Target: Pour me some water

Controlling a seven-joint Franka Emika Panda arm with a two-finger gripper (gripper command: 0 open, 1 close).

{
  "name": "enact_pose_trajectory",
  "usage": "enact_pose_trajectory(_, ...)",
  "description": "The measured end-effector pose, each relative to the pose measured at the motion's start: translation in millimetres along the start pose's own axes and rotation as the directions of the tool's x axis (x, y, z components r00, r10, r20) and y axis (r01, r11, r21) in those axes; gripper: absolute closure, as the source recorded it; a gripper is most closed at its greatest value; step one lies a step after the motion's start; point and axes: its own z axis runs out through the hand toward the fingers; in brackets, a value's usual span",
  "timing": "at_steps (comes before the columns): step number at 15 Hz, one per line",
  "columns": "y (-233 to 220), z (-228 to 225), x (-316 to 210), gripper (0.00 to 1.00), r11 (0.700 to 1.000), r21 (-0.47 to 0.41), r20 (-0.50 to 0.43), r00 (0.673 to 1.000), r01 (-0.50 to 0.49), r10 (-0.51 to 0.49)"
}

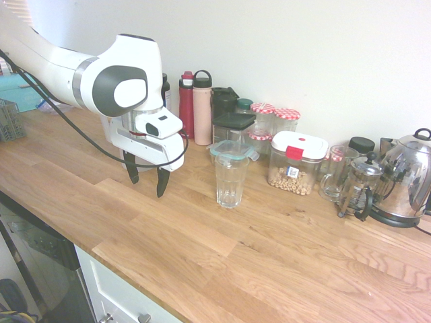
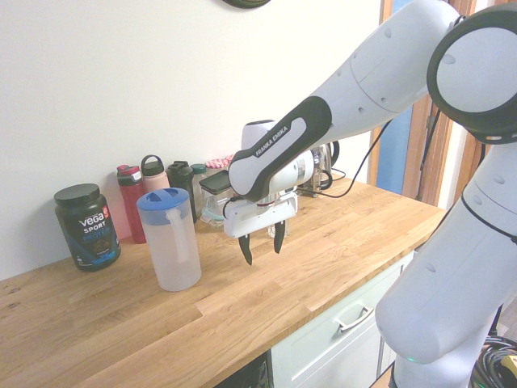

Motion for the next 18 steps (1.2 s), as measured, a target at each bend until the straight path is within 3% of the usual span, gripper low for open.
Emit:
enact_pose_trajectory(5,-2,-23,-13,0.00,0.999,0.017,-0.012,0.999,-0.037,0.037)
enact_pose_trajectory(10,-21,-114,-121,0.00,0.989,0.099,-0.116,0.985,-0.114,0.125)
enact_pose_trajectory(14,-60,-129,-185,0.00,0.976,0.170,-0.194,0.966,-0.139,0.172)
enact_pose_trajectory(18,-112,-120,-185,0.00,0.956,0.249,-0.287,0.931,-0.154,0.224)
